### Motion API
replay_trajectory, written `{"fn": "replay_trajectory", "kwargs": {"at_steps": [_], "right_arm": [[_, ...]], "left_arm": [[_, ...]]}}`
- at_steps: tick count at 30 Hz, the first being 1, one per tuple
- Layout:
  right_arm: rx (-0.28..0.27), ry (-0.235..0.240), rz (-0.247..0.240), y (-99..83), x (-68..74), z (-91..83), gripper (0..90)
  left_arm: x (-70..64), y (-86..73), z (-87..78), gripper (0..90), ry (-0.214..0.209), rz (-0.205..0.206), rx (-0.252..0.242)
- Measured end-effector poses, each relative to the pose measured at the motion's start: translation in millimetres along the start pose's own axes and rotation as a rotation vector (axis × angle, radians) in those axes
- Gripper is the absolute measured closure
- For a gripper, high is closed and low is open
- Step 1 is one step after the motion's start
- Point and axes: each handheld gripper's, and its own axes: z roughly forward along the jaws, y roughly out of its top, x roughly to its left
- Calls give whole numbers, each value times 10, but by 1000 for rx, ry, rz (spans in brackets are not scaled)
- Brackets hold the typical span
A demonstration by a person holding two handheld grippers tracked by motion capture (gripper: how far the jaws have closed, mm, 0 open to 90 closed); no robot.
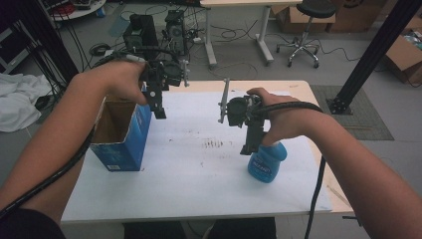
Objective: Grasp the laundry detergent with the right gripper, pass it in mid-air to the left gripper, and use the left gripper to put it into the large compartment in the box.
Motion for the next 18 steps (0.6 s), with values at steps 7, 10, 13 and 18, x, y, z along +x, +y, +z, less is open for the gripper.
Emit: {"fn": "replay_trajectory", "kwargs": {"at_steps": [7, 10, 13, 18], "right_arm": [[-186, -29, 61, -129, 14, -48, 0], [-260, -41, 81, -186, 19, -73, 0], [-393, -60, 120, -303, 52, -106, 0], [-501, -90, 150, -407, 106, -136, 0]], "left_arm": [[-17, 0, 5, 1, -2, 10, -8], [-28, -1, 1, 1, -2, 13, -5], [-47, -17, -2, 1, -4, 16, -8], [-63, -46, -5, 1, -1, 13, -12]]}}
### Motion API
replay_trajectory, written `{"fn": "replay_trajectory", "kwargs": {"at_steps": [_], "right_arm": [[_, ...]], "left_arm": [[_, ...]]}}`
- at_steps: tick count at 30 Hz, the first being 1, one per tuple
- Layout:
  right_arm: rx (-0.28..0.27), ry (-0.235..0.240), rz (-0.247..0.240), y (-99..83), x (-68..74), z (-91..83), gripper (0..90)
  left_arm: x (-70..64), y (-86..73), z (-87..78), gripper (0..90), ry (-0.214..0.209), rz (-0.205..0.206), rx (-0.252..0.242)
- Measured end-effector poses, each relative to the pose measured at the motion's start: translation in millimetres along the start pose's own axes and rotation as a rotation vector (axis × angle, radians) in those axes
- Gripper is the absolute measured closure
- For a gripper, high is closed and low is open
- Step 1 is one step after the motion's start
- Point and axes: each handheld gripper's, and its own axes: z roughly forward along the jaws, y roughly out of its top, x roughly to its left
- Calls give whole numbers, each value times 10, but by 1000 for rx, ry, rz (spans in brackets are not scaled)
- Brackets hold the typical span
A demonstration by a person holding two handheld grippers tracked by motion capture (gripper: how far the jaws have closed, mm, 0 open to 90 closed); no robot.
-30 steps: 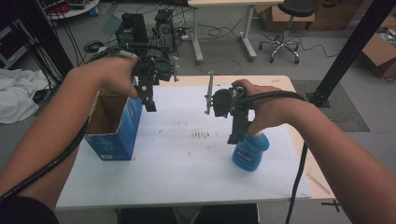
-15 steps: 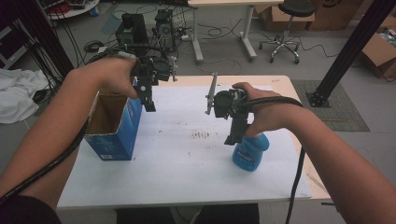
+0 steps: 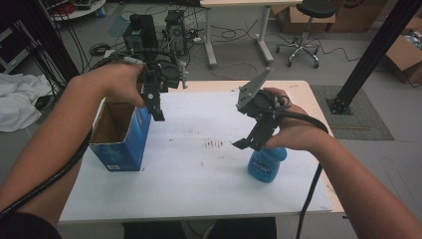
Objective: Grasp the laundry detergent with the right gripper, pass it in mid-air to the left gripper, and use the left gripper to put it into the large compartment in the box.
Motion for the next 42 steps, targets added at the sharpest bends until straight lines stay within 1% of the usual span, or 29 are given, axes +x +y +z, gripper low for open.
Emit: {"fn": "replay_trajectory", "kwargs": {"at_steps": [3, 5, 6, 7, 8, 9, 12, 13, 14, 15, 17, 18, 20, 21, 22, 23, 24, 25, 27, 28, 29, 30, 31, 32, 33, 35, 38, 39, 42], "right_arm": [[-76, -21, 34, -75, 14, -73, 0], [-135, -42, 58, -178, 34, -137, 0], [-135, -42, 58, -178, 34, -137, 0], [-162, -63, 76, -260, 50, -177, 0], [-162, -63, 76, -260, 50, -177, 0], [-183, -77, 95, -349, 63, -213, 0], [-220, -125, 122, -492, 92, -280, 0], [-241, -131, 135, -545, 98, -306, 0], [-241, -131, 135, -545, 98, -306, 0], [-273, -167, 151, -649, 121, -359, 0], [-301, -179, 166, -757, 142, -405, 0], [-301, -179, 166, -757, 142, -405, 0], [-323, -184, 185, -872, 161, -442, 0], [-339, -202, 199, -990, 187, -467, 0], [-345, -217, 212, -1048, 204, -479, 0], [-345, -217, 212, -1048, 204, -479, 0], [-370, -237, 221, -1168, 247, -507, 0], [-370, -237, 221, -1168, 247, -507, 0], [-389, -269, 221, -1275, 298, -523, 0], [-395, -270, 227, -1354, 330, -527, 0], [-400, -295, 237, -1481, 386, -527, 0], [-400, -295, 237, -1481, 386, -527, 0], [-404, -305, 252, -1589, 429, -519, 0], [-404, -305, 252, -1589, 429, -519, 0], [-406, -310, 272, -1713, 472, -495, 0], [-411, -310, 285, -1806, 505, -467, 0], [-412, -320, 292, -1883, 535, -435, 0], [-420, -325, 303, -1958, 553, -401, 0], [-428, -319, 319, -2033, 560, -355, 0]], "left_arm": [[-12, -14, -4, 1, 1, 0, 2], [-17, -15, -2, 1, 2, 1, 5], [-22, -12, -5, 1, 4, 1, 9], [-27, -8, -13, 1, 7, 6, 6], [-27, -8, -13, 1, 7, 6, 6], [-34, -2, -31, 1, 10, 10, 2], [-36, 1, -45, 1, 14, 13, 2], [-37, 3, -53, 1, 16, 15, 0], [-37, 3, -53, 1, 16, 15, 0], [-37, 3, -54, 1, 17, 16, 0], [-39, 3, -50, 1, 18, 18, -1], [-39, 3, -50, 1, 18, 18, -1], [-35, 3, -38, 1, 16, 19, -3], [-29, 6, -27, 1, 13, 21, 1], [-29, 6, -27, 1, 13, 21, 1], [-27, 8, -22, 1, 13, 19, 2], [-26, 17, -37, 1, 24, 25, 15], [-26, 17, -37, 1, 24, 25, 15], [-41, 17, -72, 1, 28, 36, -1], [-47, 17, -87, 1, 33, 41, -4], [-57, 19, -103, 1, 38, 42, -2], [-57, 19, -103, 1, 38, 42, -2], [-58, 22, -111, 1, 39, 45, 0], [-59, 26, -115, 1, 40, 45, 0], [-60, 29, -113, 1, 39, 42, 0], [-58, 47, -103, 1, 36, 44, 3], [-60, 60, -92, 1, 34, 45, 2], [-64, 67, -90, 1, 34, 46, 4], [-78, 84, -84, 1, 33, 51, 2]]}}
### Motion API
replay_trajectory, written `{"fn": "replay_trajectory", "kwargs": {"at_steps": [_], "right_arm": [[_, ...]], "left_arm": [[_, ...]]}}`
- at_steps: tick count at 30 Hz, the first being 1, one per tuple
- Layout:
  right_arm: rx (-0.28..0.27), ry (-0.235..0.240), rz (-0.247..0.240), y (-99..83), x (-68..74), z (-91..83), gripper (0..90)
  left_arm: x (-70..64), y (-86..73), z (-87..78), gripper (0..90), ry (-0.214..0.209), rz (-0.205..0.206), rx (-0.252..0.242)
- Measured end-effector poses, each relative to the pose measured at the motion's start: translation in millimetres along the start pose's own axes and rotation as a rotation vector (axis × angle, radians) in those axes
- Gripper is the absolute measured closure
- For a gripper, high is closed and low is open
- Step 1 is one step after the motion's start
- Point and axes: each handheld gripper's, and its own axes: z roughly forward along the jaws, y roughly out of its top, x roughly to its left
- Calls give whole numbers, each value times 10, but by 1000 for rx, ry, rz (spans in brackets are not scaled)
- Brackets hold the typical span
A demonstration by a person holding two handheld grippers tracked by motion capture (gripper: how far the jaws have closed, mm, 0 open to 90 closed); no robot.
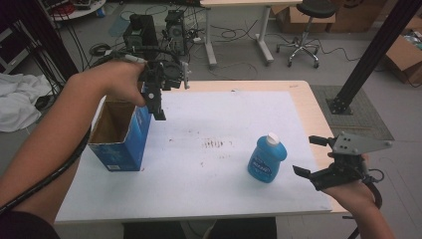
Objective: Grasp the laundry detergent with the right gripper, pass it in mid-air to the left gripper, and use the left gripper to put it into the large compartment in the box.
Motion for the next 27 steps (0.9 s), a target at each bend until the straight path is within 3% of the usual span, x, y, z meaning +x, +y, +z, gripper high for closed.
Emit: {"fn": "replay_trajectory", "kwargs": {"at_steps": [9, 27], "right_arm": [[2, 16, 63, -413, -8, 215, 0], [-21, 57, 103, -641, 27, 654, 0]], "left_arm": [[-39, 3, 18, 1, 0, 3, 7], [-130, 40, -36, 1, 17, 16, 6]]}}
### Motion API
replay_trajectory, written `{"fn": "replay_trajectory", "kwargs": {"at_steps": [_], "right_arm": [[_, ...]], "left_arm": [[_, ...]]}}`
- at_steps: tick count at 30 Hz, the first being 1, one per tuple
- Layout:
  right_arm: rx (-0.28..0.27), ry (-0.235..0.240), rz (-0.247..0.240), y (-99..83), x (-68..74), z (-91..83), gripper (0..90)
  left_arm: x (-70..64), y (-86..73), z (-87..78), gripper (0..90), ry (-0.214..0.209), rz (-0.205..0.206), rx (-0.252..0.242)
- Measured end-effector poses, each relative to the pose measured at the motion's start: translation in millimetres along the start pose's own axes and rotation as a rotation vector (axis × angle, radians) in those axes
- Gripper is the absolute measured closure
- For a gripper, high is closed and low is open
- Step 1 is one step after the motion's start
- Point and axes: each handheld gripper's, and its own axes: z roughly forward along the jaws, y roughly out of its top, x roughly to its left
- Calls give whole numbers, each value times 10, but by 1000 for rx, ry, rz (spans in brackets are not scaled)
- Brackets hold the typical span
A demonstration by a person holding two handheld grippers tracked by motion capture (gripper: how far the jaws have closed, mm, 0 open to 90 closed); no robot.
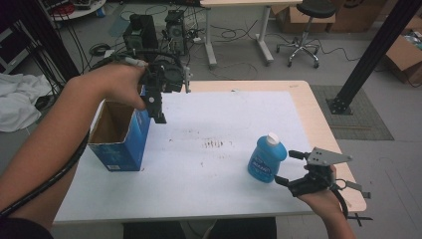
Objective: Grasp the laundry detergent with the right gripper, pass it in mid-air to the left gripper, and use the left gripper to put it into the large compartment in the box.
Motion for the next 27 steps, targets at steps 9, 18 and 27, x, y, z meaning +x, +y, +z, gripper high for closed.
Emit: {"fn": "replay_trajectory", "kwargs": {"at_steps": [9, 18, 27], "right_arm": [[-12, 21, 6, -53, -8, 203, 0], [-18, 37, 3, -44, -2, 322, 0], [-14, 40, 0, -32, -2, 426, 0]], "left_arm": [[-15, 13, 14, 1, 2, 6, -4], [-43, 31, 9, 1, 4, 10, -1], [-74, 17, -3, 1, 12, 16, -2]]}}
